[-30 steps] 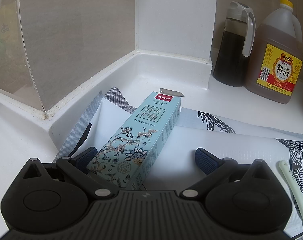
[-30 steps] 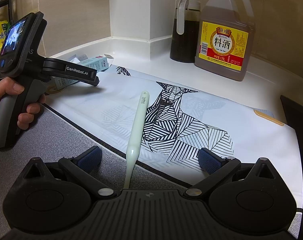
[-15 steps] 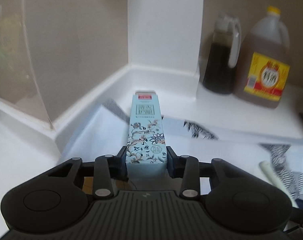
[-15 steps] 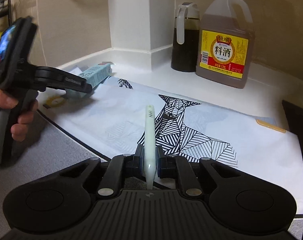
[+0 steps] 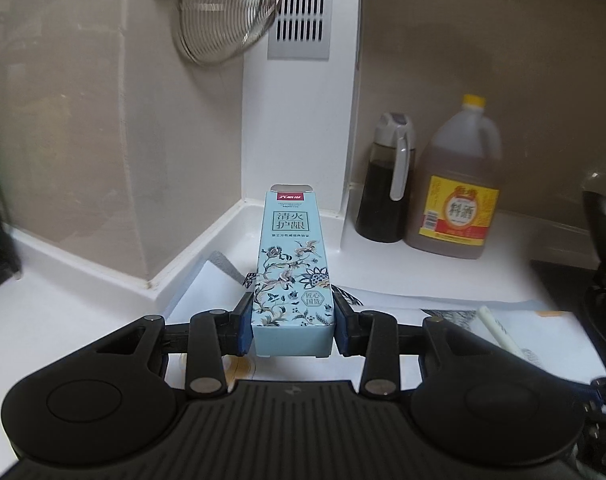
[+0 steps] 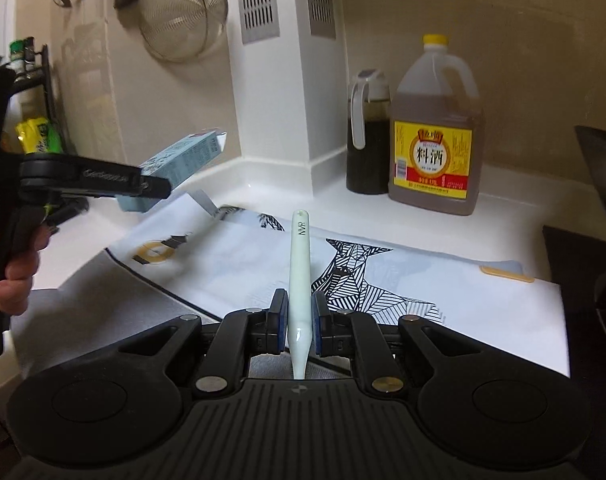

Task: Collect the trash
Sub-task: 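Carry the blue box and toothbrush down toward the bin with both grippers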

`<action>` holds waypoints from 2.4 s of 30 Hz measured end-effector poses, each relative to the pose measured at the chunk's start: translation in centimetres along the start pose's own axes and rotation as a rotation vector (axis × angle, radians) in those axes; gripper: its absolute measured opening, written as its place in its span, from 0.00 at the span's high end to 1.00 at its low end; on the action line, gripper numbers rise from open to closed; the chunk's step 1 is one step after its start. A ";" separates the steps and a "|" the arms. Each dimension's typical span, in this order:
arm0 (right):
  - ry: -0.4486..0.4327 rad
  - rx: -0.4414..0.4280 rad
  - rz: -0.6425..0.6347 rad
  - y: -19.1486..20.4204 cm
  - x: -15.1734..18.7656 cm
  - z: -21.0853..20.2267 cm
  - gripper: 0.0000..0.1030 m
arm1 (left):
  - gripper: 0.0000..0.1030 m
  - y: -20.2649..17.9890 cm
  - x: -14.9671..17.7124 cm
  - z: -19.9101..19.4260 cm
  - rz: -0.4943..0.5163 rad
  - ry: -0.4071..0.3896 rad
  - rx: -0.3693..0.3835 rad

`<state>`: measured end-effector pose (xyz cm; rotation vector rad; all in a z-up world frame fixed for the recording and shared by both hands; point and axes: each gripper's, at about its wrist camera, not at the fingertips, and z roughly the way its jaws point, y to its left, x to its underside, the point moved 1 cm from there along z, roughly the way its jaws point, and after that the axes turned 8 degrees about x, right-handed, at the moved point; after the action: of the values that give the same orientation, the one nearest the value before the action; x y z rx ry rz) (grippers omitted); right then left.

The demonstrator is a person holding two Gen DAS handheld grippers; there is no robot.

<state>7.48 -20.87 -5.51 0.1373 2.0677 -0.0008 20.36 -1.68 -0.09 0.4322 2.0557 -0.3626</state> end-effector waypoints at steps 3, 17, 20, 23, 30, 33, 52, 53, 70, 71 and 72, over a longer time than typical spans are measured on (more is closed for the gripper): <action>-0.018 0.005 -0.003 -0.4 0.3 -1.9 0.87 | 0.58 -0.6 0.4 -3.7 0.007 -0.020 -0.017; -0.066 -0.056 -0.033 -1.1 3.7 -12.2 0.87 | 0.58 -3.9 6.4 -20.5 -0.003 -0.046 -0.076; -0.064 -0.090 -0.060 -0.6 5.1 -14.6 0.87 | 0.58 -4.8 8.8 -23.3 -0.020 -0.035 -0.070; -0.057 -0.123 -0.081 -0.1 6.6 -16.9 0.87 | 0.58 -5.6 11.1 -26.1 -0.022 -0.028 -0.076; -0.031 -0.212 -0.127 1.8 10.2 -21.4 0.87 | 0.58 -7.5 15.6 -31.4 -0.035 -0.021 -0.112; -0.007 -0.258 -0.164 3.0 11.8 -22.5 0.87 | 0.58 -8.7 17.6 -32.8 -0.033 -0.016 -0.122; 0.102 -0.363 -0.314 8.2 17.3 -24.3 0.87 | 0.58 -10.3 25.1 -33.7 -0.037 0.112 -0.152; 0.107 -0.364 -0.316 8.3 17.3 -24.1 0.87 | 0.58 -10.2 25.1 -33.6 -0.042 0.112 -0.155; 0.160 -0.364 -0.329 8.9 17.5 -22.6 0.87 | 0.58 -9.0 25.8 -32.8 -0.065 0.143 -0.156; 0.163 -0.364 -0.329 8.9 17.5 -22.5 0.87 | 0.58 -9.0 25.8 -32.7 -0.065 0.144 -0.156; 0.165 -0.363 -0.330 8.9 17.5 -22.4 0.87 | 0.58 -8.9 25.8 -32.7 -0.065 0.145 -0.156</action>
<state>-19.57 -8.96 -9.51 -0.4394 2.1948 0.1883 -20.65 8.18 -5.89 0.3051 2.2243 -0.2123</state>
